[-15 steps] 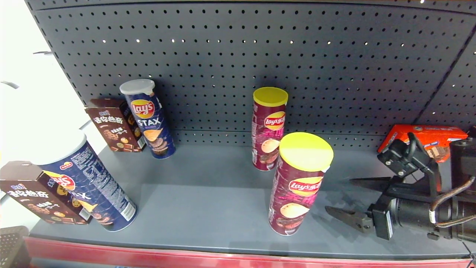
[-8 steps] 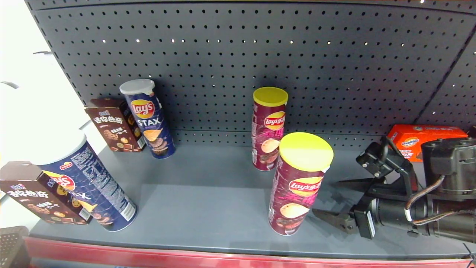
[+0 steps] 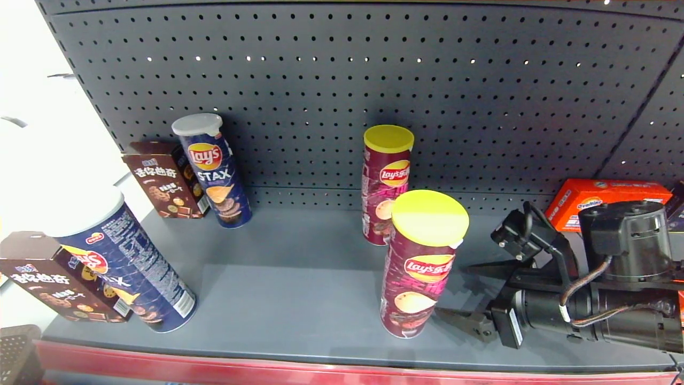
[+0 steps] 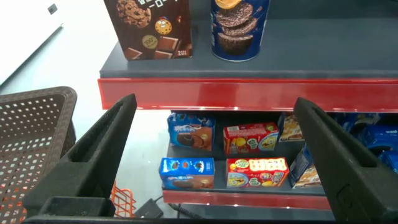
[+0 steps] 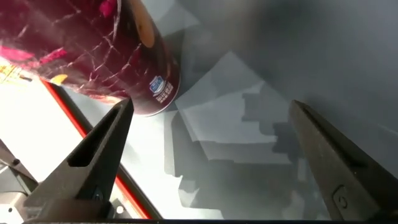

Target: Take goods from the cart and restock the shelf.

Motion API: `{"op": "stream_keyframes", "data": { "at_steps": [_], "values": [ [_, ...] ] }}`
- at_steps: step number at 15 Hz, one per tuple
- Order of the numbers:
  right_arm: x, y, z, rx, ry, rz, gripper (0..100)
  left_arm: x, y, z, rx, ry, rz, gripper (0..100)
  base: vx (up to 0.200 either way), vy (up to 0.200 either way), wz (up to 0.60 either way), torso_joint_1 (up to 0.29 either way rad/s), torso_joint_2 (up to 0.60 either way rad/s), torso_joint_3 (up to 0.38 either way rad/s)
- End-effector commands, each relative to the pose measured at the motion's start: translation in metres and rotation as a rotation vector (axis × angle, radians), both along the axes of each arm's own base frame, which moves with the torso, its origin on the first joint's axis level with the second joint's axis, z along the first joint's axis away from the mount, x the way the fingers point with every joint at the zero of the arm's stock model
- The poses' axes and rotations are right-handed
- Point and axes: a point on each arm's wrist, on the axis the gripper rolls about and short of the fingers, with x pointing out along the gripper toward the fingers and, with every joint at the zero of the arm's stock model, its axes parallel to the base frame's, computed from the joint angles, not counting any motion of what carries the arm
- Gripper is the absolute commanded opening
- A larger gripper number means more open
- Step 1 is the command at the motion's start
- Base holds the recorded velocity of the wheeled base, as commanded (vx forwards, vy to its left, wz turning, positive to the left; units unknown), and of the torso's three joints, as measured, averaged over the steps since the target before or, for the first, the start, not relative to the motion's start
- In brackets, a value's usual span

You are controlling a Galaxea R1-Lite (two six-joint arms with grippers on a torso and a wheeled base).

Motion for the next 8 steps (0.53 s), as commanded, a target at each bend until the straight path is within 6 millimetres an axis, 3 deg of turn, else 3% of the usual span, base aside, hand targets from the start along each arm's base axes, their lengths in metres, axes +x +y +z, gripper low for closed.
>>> {"op": "stream_keyframes", "data": {
  "at_steps": [1, 8],
  "values": [
    [-0.0005, 0.0028, -0.0004, -0.001, 0.001, 0.011, 100, 0.0001, 0.0, 0.0, 0.0, 0.002, 0.001, 100, 0.0, 0.0, 0.0, 0.0, 0.0, 0.0],
    [0.0072, 0.0111, 0.0003, 0.0, 0.0, 0.022, 100, 0.0001, 0.0, 0.0002, 0.0, 0.001, 0.001, 100, 0.0, 0.0, 0.0, 0.0, 0.0, 0.0]
  ]
}}
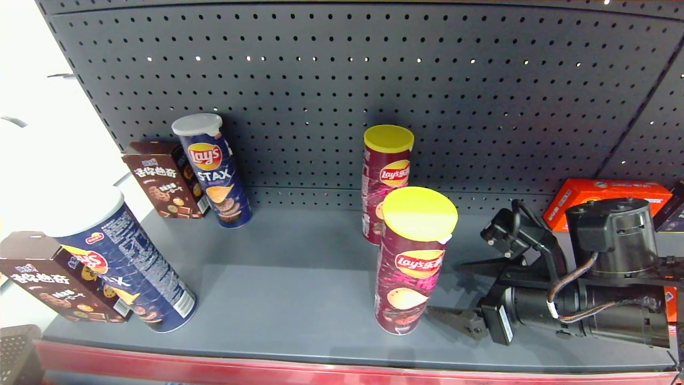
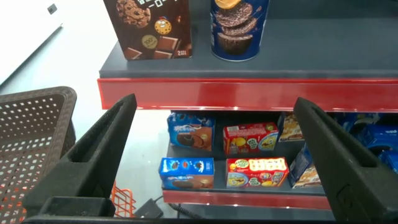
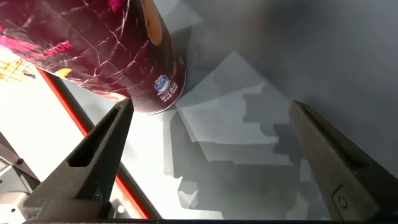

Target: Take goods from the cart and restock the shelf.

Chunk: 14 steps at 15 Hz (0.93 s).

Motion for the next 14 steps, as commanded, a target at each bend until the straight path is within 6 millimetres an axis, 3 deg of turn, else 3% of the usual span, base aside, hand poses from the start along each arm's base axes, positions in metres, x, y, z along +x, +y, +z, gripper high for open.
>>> {"op": "stream_keyframes", "data": {
  "at_steps": [1, 14],
  "values": [
    [0.002, 0.005, -0.001, -0.003, 0.003, 0.01, 100, 0.0, 0.0, 0.0, 0.0, 0.002, 0.001, 100, 0.0, 0.0, 0.0, 0.0, 0.0, 0.0],
    [0.009, 0.018, -0.003, -0.009, 0.01, 0.037, 100, 0.0, 0.0, 0.0, 0.0, 0.0, 0.001, 100, 0.0, 0.0, 0.0, 0.0, 0.0, 0.0]
  ]
}}
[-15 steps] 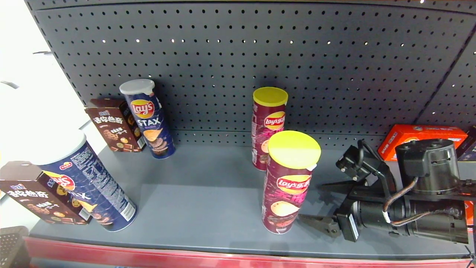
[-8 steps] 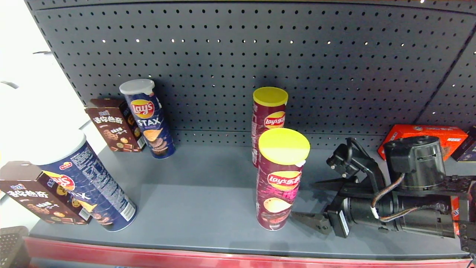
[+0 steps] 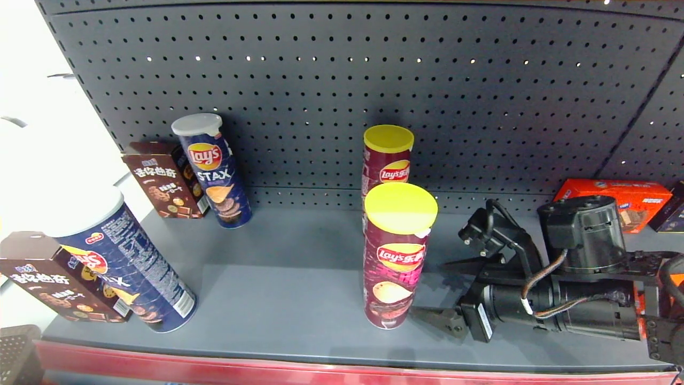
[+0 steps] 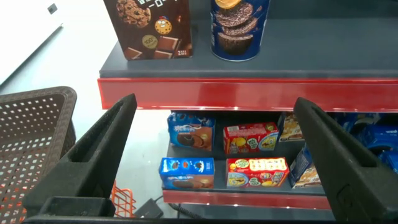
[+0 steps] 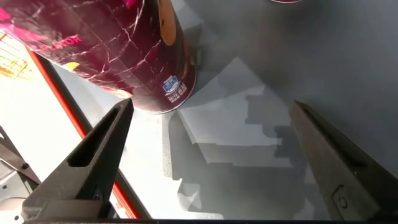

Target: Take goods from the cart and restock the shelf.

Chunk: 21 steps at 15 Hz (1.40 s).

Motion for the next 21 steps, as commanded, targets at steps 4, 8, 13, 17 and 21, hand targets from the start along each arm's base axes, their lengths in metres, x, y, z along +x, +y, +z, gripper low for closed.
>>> {"op": "stream_keyframes", "data": {
  "at_steps": [4, 8, 13, 17, 21],
  "values": [
    [0.001, 0.002, 0.001, 0.001, -0.003, 0.004, 100, 0.0, 0.0, 0.0, -0.002, 0.0, 0.001, 100, 0.0, 0.0, 0.0, 0.0, 0.0, 0.0],
    [0.001, 0.002, 0.001, 0.004, -0.004, 0.003, 100, 0.0, 0.0, 0.0, -0.002, 0.0, 0.002, 100, 0.0, 0.0, 0.0, 0.0, 0.0, 0.0],
    [-0.01, -0.017, 0.019, 0.047, -0.059, -0.038, 100, 0.0, 0.0, 0.0, -0.003, 0.0, 0.004, 100, 0.0, 0.0, 0.0, 0.0, 0.0, 0.0],
    [-0.033, -0.084, 0.052, 0.121, -0.207, -0.251, 100, 0.0, 0.0, 0.0, -0.002, 0.0, 0.001, 100, 0.0, 0.0, 0.0, 0.0, 0.0, 0.0],
    [-0.106, -0.156, 0.06, 0.146, -0.419, -0.613, 100, 0.0, 0.0, 0.0, 0.0, 0.002, -0.001, 100, 0.0, 0.0, 0.0, 0.0, 0.0, 0.0]
  ]
}}
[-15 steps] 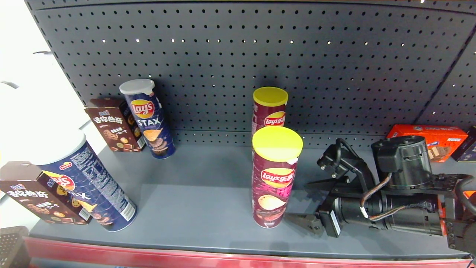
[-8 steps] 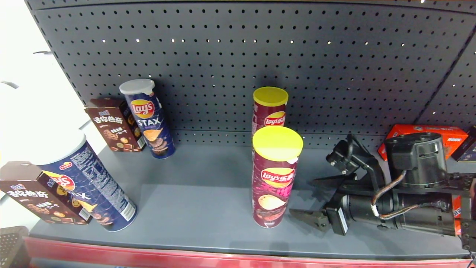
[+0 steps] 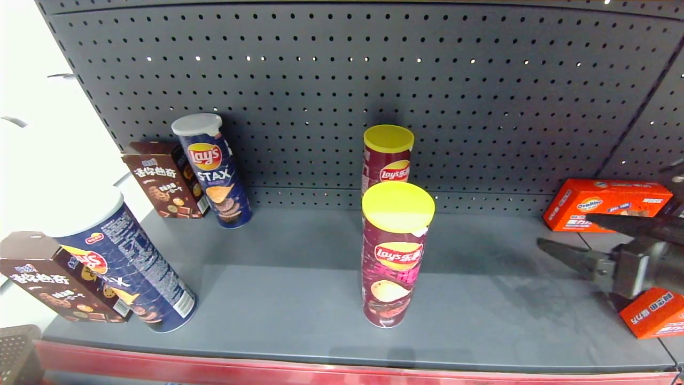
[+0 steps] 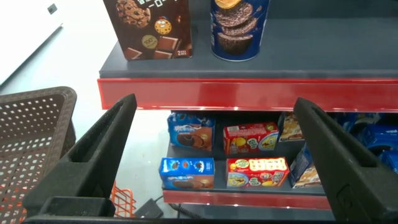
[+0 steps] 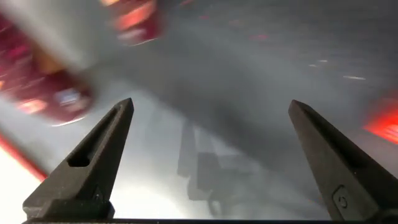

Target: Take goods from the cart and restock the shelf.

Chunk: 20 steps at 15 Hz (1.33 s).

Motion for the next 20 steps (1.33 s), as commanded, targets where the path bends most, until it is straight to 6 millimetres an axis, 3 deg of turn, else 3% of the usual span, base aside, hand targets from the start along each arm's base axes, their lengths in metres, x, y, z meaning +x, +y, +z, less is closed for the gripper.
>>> {"op": "stream_keyframes", "data": {
  "at_steps": [1, 3, 4, 5, 6, 7, 8, 11, 13, 18, 19, 20],
  "values": [
    [-0.084, -0.041, -0.008, 0.011, -0.186, -0.288, 100, 0.0, 0.0, 0.0, 0.0, 0.0, -0.003, 100, 0.0, 0.0, 0.0, 0.0, 0.0, 0.0],
    [-0.121, -0.041, -0.038, 0.002, -0.239, -0.39, 100, 0.0, 0.0, 0.0, 0.003, 0.001, -0.006, 100, 0.0, 0.0, 0.0, 0.0, 0.0, 0.0],
    [-0.142, -0.039, -0.063, -0.003, -0.272, -0.449, 100, 0.0, 0.0, 0.0, 0.003, 0.001, -0.009, 100, 0.0, 0.0, 0.0, 0.0, 0.0, 0.0],
    [-0.142, -0.039, -0.063, -0.003, -0.272, -0.449, 100, 0.0, 0.0, 0.0, 0.003, 0.001, -0.009, 100, 0.0, 0.0, 0.0, 0.0, 0.0, 0.0],
    [-0.165, -0.035, -0.094, -0.003, -0.296, -0.461, 100, 0.0, 0.0, 0.0, 0.003, 0.001, -0.009, 100, 0.0, 0.0, 0.0, 0.0, 0.0, 0.0],
    [-0.171, -0.034, -0.103, -0.001, -0.288, -0.453, 100, 0.0, 0.0, 0.0, 0.003, 0.001, -0.009, 100, 0.0, 0.0, 0.0, 0.0, 0.0, 0.0],
    [-0.18, -0.033, -0.132, 0.003, -0.226, -0.466, 100, 0.0, 0.0, 0.0, 0.003, 0.001, -0.006, 100, 0.0, 0.0, 0.0, 0.0, 0.0, 0.0],
    [-0.177, -0.035, -0.143, 0.058, -0.148, -0.561, 100, 0.0, 0.0, 0.0, 0.003, 0.001, -0.007, 100, 0.0, 0.0, 0.0, 0.0, 0.0, 0.0],
    [-0.177, -0.034, -0.15, 0.092, -0.07, -0.507, 100, 0.0, 0.0, 0.0, 0.001, 0.001, -0.007, 100, 0.0, 0.0, 0.0, 0.0, 0.0, 0.0],
    [-0.177, -0.035, -0.15, 0.113, -0.074, -0.52, 100, 0.0, 0.0, 0.0, -0.003, 0.001, -0.006, 100, 0.0, 0.0, 0.0, 0.0, 0.0, 0.0],
    [-0.177, -0.035, -0.15, 0.113, -0.063, -0.501, 100, 0.0, 0.0, 0.0, -0.002, 0.0, -0.007, 100, 0.0, 0.0, 0.0, 0.0, 0.0, 0.0],
    [-0.178, -0.037, -0.15, 0.117, -0.06, -0.37, 100, 0.0, 0.0, 0.0, -0.003, 0.0, -0.006, 100, 0.0, 0.0, 0.0, 0.0, 0.0, 0.0]
  ]
}}
